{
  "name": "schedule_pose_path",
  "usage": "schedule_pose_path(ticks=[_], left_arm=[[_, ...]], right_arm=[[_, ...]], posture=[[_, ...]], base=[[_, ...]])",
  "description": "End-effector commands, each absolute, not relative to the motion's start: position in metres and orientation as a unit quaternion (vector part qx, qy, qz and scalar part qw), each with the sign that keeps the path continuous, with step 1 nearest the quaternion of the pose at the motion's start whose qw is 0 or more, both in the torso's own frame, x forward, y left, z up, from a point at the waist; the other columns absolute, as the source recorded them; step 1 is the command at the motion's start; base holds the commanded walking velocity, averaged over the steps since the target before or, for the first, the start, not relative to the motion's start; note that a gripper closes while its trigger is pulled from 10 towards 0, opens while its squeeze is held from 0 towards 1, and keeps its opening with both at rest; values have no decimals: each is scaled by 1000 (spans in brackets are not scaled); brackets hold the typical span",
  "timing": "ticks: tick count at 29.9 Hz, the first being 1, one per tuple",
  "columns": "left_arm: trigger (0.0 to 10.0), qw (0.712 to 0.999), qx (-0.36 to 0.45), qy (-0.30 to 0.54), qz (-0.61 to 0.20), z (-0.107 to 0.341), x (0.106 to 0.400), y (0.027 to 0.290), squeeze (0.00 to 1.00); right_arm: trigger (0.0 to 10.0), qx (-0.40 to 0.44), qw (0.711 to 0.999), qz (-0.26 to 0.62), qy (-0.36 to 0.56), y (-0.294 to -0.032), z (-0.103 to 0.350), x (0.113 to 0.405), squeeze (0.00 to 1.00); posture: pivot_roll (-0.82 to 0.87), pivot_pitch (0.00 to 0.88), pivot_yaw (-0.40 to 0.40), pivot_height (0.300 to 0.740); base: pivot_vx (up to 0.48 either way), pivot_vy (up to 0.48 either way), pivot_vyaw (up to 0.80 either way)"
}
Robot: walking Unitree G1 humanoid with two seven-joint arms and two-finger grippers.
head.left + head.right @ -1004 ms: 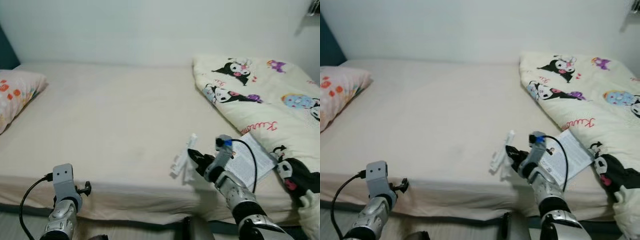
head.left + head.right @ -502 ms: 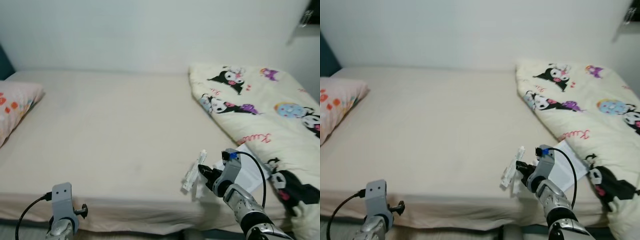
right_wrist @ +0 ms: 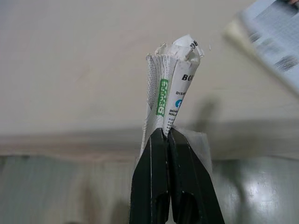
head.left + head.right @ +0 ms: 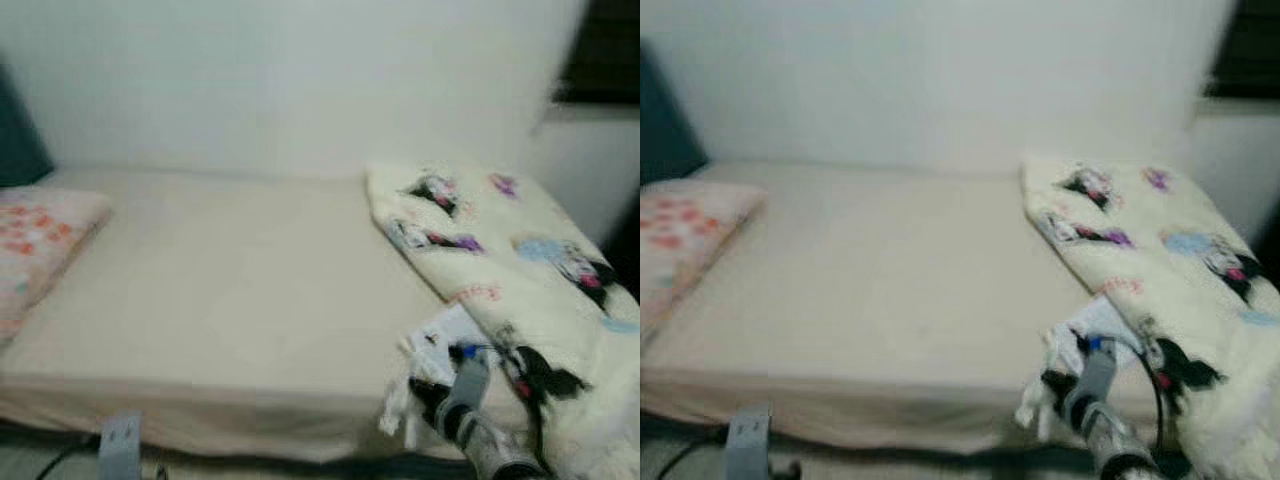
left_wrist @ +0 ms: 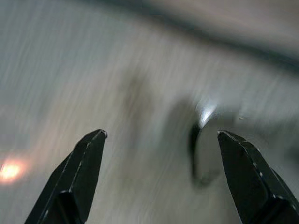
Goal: Clean up the room
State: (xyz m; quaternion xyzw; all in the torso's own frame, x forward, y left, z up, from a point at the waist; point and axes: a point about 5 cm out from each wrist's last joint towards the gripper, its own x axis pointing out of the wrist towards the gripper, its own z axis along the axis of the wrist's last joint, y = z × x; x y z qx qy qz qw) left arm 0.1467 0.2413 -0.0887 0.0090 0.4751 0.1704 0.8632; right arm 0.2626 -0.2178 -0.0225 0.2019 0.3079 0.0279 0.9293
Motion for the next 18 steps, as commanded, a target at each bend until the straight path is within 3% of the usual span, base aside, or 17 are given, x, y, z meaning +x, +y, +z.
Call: schedule_pose_path(ticks=[1,5,18], left_arm=[[10000,861,18,484,158,-89,149,238,0],[10000,853,22,500,146,-94,141,234,0],[10000,863,38,495,93,-93,153,215,0]], right_arm=[[0,198,920,16,338,-216,-34,250,0],[0,192,912,3,362,-216,-44,238,0],[0,154,884,-22,441,-216,-69,201,0]], posture=[[-31,0,-48,691],[-33,0,-45,706],[-39,0,-47,740]], base=[[0,0,0],[0,0,0],[0,0,0]])
